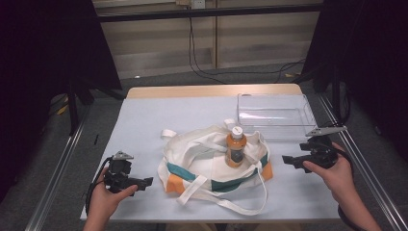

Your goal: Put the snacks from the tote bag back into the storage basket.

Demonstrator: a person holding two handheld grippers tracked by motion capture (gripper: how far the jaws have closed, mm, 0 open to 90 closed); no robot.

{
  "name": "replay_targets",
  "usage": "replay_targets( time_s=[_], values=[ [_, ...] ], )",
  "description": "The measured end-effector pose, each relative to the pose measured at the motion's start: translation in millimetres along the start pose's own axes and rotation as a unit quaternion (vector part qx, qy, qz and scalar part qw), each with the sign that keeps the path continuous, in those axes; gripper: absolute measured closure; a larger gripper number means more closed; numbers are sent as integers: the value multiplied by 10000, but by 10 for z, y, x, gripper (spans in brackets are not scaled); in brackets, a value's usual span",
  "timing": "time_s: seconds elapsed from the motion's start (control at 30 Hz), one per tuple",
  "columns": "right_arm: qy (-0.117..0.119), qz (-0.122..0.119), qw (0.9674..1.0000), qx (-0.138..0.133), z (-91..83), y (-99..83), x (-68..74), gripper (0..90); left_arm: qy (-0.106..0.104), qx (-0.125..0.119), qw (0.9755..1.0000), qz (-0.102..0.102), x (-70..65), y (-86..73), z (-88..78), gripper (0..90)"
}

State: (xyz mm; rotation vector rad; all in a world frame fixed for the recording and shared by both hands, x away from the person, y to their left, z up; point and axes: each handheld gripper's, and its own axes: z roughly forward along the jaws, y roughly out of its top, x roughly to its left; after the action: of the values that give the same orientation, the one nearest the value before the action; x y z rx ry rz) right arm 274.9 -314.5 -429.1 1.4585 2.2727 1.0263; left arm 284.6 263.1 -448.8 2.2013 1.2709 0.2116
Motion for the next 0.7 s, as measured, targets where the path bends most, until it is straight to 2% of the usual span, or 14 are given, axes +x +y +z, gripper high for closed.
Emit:
replay_targets(
  time_s=[0.1,0.2,0.4,0.43,0.47,0.5,0.53,0.57,0.6,0.63,0.7],
  values=[
    [-4,18,10000,9,-11,39,20,83,-53,65,10000,41,-26,-18,24,25],
    [26,-1,10000,66,1,72,57,86,-63,176,9996,188,-37,-18,31,26],
    [78,-53,9997,213,24,122,97,86,-76,124,9997,186,-39,14,-12,30],
    [100,-77,9992,382,33,145,102,86,-44,104,9998,160,-50,20,-13,31],
    [100,-77,9992,382,33,145,102,86,-47,25,10000,30,-85,24,4,31],
    [102,-141,9984,534,35,160,106,87,-68,145,9997,206,-85,37,0,31],
    [58,-281,9972,693,14,205,116,86,-97,184,9994,265,-97,45,7,30],
    [58,-281,9972,693,14,205,116,86,-139,226,9991,318,-109,47,15,30],
    [104,-386,9953,882,-15,262,126,82,-198,266,9988,357,-119,42,22,25],
    [104,-386,9953,882,-15,262,126,82,-255,275,9987,341,-120,36,17,25],
    [84,-441,9934,1054,-38,323,143,82,-264,167,9991,300,-90,26,-7,23]
  ],
)
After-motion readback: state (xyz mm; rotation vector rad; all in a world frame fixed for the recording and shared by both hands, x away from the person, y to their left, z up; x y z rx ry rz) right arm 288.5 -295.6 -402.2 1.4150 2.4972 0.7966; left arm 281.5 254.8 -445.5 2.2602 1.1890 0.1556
